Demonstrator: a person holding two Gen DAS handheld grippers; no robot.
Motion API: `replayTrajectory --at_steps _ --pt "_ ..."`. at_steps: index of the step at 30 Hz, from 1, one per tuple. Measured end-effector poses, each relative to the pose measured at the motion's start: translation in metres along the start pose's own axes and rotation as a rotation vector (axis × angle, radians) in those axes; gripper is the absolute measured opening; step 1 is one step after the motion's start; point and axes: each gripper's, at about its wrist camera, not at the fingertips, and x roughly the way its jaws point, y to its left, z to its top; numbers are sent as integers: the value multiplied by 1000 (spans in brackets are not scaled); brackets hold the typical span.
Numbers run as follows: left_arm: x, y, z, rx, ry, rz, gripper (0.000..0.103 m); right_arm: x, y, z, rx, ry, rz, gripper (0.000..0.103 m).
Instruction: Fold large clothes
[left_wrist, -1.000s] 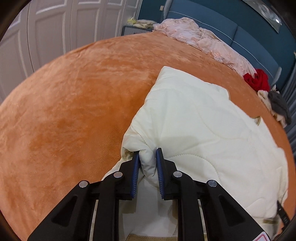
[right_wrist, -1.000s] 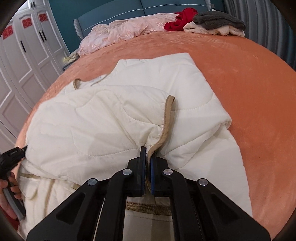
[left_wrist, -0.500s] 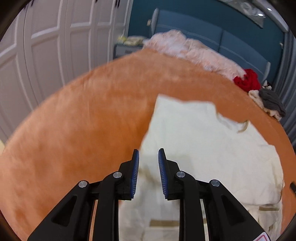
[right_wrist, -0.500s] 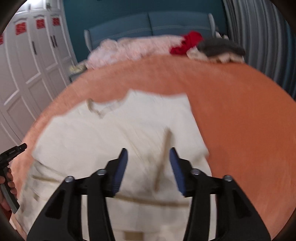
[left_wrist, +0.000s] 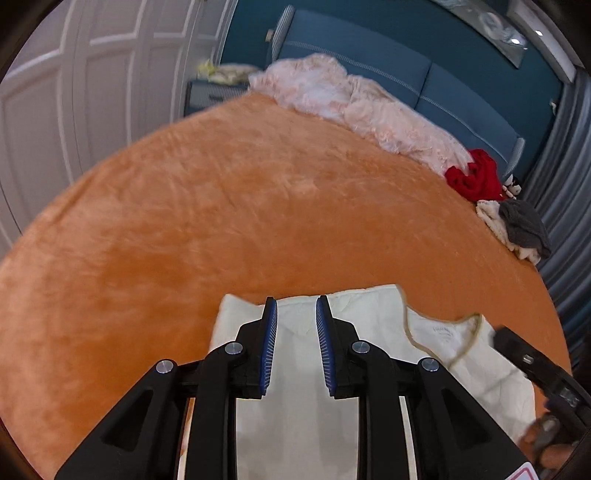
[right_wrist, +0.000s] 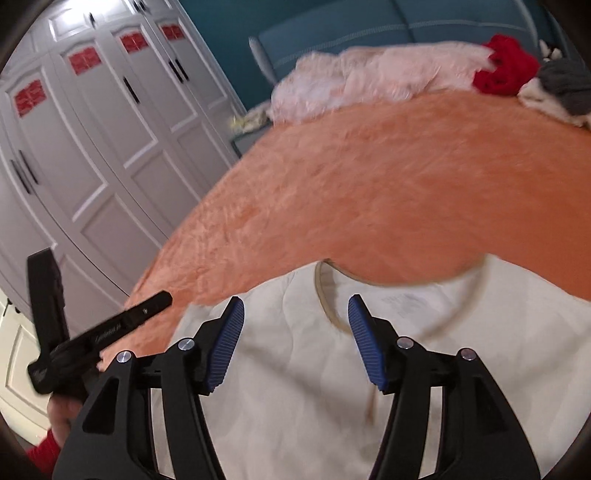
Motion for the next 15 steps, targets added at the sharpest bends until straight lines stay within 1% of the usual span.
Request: replayTrajectory --at_steps 1,2,4,6,7,8,9,10,11,12,14,15 --pt "15 2 1 -9 21 7 21 13 1 3 6 23 -3 57" --pt "27 5 0 -18 40 3 21 34 -2 8 24 57 -9 57" --pt "46 9 -4 -26 73 12 21 56 -6 8 57 90 -9 57" --pt "56 13 -11 -25 80 18 21 78 -14 3 93 122 -17 57" --pt "61 15 -15 -22 83 18 21 87 -16 -1 99 143 -7 57" --pt "65 17 -20 -26 79 11 21 92 -16 -6 98 162 7 56" --pt "67 19 -23 -27 74 8 21 98 -14 -13 88 189 36 39" --pt "68 19 -27 -23 62 6 21 104 -9 -21 52 218 51 29" --pt "67 19 -30 -15 51 10 21 105 -6 -24 22 213 46 14" --pt "67 17 -32 -2 42 20 21 102 -3 -24 7 190 46 6" --pt "68 15 -35 17 29 38 21 88 -4 -22 21 116 45 4" --pt "68 14 -36 21 24 43 21 84 -6 -22 37 94 41 3"
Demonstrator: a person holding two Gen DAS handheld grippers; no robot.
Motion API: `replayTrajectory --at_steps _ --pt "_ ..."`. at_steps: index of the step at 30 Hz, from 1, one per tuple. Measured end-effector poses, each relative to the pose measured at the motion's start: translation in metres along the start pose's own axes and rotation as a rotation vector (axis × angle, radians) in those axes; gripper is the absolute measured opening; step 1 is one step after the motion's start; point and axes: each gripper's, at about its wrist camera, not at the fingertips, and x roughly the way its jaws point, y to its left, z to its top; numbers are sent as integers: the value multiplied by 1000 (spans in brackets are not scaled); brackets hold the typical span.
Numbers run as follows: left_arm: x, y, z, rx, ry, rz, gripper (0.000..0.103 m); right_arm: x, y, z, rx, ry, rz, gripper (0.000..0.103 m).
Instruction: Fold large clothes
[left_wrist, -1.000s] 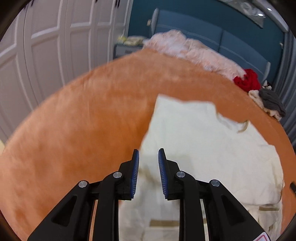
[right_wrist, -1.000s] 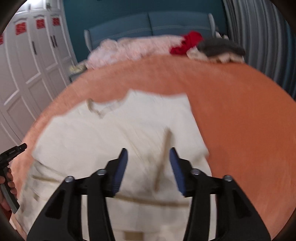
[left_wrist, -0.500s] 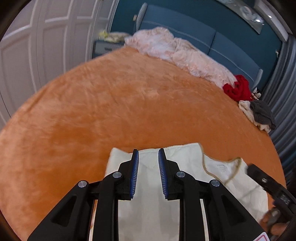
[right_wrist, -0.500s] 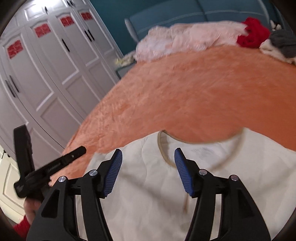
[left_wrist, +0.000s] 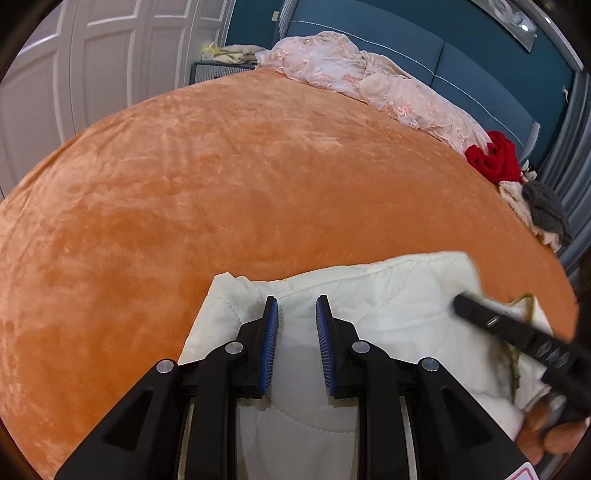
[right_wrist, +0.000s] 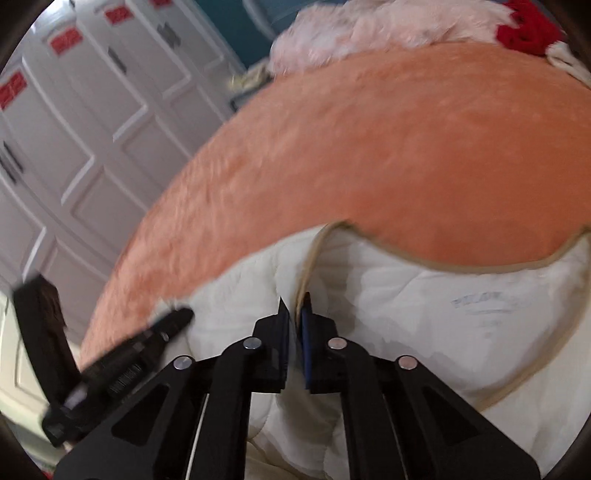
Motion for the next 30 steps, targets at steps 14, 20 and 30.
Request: replayTrajectory --at_steps 14,20,30 --pt "-1 -16 3 81 14 111 22 -70 -24 -11 69 -197 -216 8" --pt "-62 -74 12 207 -65 10 27 -190 -104 -21 195 -308 -278 37" --pt "-12 -241 0 234 156 -285 74 -220 -201 -27 334 -239 -360 52"
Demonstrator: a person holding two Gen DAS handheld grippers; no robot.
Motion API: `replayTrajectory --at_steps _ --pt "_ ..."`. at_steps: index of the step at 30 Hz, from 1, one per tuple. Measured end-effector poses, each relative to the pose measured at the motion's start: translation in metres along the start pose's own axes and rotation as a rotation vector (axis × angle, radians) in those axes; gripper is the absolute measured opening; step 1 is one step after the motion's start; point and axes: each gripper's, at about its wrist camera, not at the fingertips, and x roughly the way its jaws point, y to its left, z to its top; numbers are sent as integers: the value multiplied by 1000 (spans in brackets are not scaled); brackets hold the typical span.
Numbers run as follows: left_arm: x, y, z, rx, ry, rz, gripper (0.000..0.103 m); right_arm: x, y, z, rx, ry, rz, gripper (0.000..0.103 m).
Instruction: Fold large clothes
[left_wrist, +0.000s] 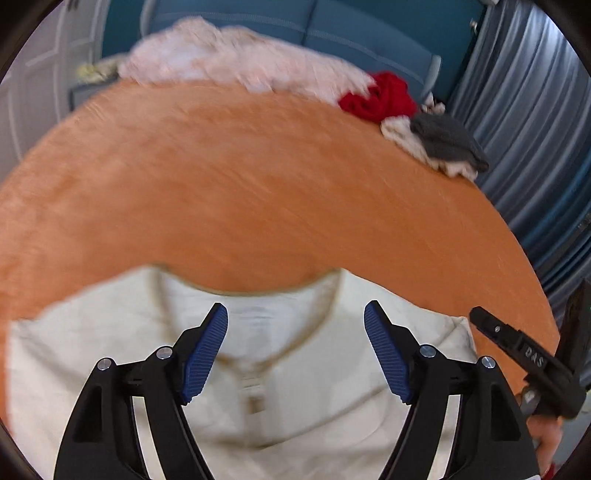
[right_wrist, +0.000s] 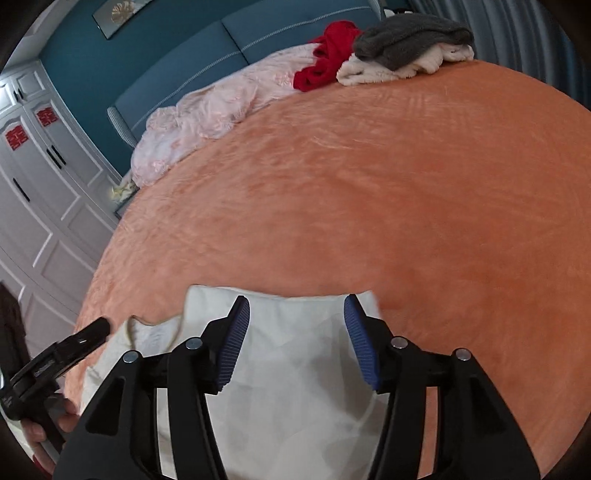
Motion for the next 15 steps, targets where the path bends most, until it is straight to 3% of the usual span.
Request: replayTrajectory --at_steps 4,6,8,9,10,11,15 --pt "43 -24 0 0 61 7 73 7 -7 5 5 11 43 52" --pt "60 -27 -1 10 106 30 68 9 -5 3 -7 27 75 52" --pt "78 -26 -4 -5 166 26 34 10 0 -1 -31 52 91 52" --pt "84 -26 -6 -13 184 24 27 11 2 -2 -45 63 98 52" --pt "86 -25 -9 -15 187 24 8 13 7 -4 -65 79 102 51" --pt "86 -25 -10 -8 180 29 0 14 11 -6 -88 95 98 50" --pt "71 -25 -5 10 100 37 0 25 26 -8 -179 133 44 31"
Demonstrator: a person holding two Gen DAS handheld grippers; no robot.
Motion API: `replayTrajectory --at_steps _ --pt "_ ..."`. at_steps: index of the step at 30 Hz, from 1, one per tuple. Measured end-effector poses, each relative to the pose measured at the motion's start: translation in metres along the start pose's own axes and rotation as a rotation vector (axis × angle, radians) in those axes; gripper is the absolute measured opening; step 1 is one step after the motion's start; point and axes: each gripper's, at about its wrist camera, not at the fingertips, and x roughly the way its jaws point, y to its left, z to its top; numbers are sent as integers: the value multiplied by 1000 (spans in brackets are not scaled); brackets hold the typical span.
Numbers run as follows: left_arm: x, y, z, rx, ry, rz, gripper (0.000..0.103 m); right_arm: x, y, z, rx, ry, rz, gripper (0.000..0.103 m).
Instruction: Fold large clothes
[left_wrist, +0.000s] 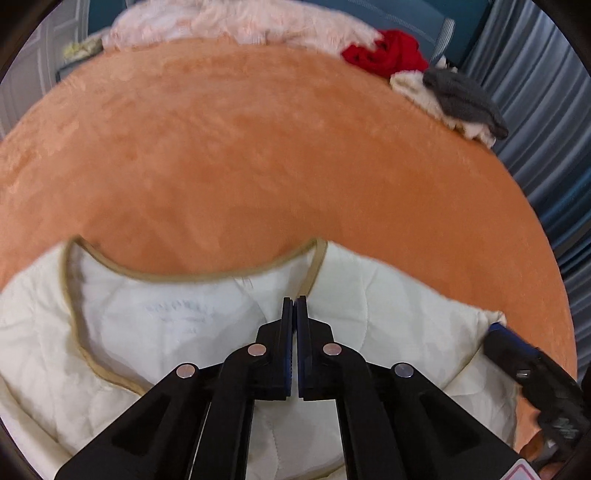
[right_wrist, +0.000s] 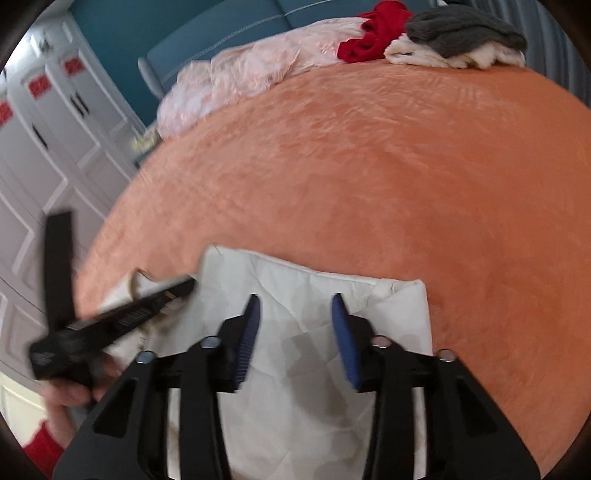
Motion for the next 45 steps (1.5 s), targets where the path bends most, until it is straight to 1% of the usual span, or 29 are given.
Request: replayTrajectory --at_steps 2,3,5,7,9,11,13,15,16,17,18,19,20,21,23,24,25,27,28,29,31,32,33,34,35,36,39,41,45 --pt "-2 0 0 15 -12 5 0 13 -3 0 -7 45 -23 22" --pt "1 -2 0 33 -11 15 0 21 -7 -1 1 69 -41 16" --pt "8 -6 -6 87 -13 57 0 31 -14 -5 17 84 -56 11" --pt "16 -6 -10 93 -11 70 0 35 -20 -10 42 78 -50 4" --pt "22 -2 -14 77 -19 62 0 37 -25 -15 51 57 -49 0" --pt "21 1 -17 68 -34 58 1 38 -28 -20 63 41 -39 0" --pt "21 0 -17 72 -35 72 2 36 -30 -19 75 36 -35 0" --pt "14 -3 -16 83 -49 112 11 31 -30 -16 85 24 -26 0" --pt "3 -2 -15 86 -75 173 11 22 -30 -12 89 7 -46 2" --pt "-8 1 -15 85 -97 182 13 11 -28 -9 87 -21 -76 6" --pt "-20 6 -16 83 -114 167 16 -8 -24 -6 72 -75 -117 8" --pt "-36 15 -17 87 -129 151 27 -22 -19 -3 55 -110 -148 9" --pt "-52 24 -19 98 -148 160 36 -43 -8 3 23 -150 -175 9" --pt "-62 31 -21 109 -162 176 38 -59 3 8 -6 -173 -168 9" --pt "-83 52 -24 140 -161 213 40 -76 29 15 -46 -178 -103 24" --pt "-87 59 -25 145 -150 221 40 -78 43 17 -66 -164 -62 41" --pt "-91 69 -27 148 -134 232 40 -72 65 16 -103 -119 5 49" --pt "-91 81 -31 154 -101 231 40 -51 97 8 -158 -41 103 47" --pt "-89 86 -34 153 -85 233 40 -36 114 1 -193 -4 121 47" --pt "-86 90 -36 155 -73 220 40 -26 123 -4 -219 20 124 45" --pt "-79 92 -41 165 -52 192 40 11 145 -24 -284 102 118 29" --pt "-72 93 -45 176 -37 177 36 27 149 -32 -294 137 112 27" --pt "-64 94 -49 185 -26 176 32 41 151 -39 -300 163 96 20" --pt "-59 97 -54 189 -22 183 24 54 149 -45 -311 180 67 17" --pt "-52 100 -58 190 -23 198 24 62 146 -47 -320 184 38 7" --pt "-48 103 -62 186 -32 202 23 71 140 -50 -323 172 21 1" --pt "-40 109 -64 161 -83 199 24 74 123 -48 -240 139 68 0" --pt "-37 109 -64 158 -98 206 25 76 119 -51 -208 113 83 0" --pt "-34 110 -66 157 -127 210 25 78 124 -56 -230 52 34 0"
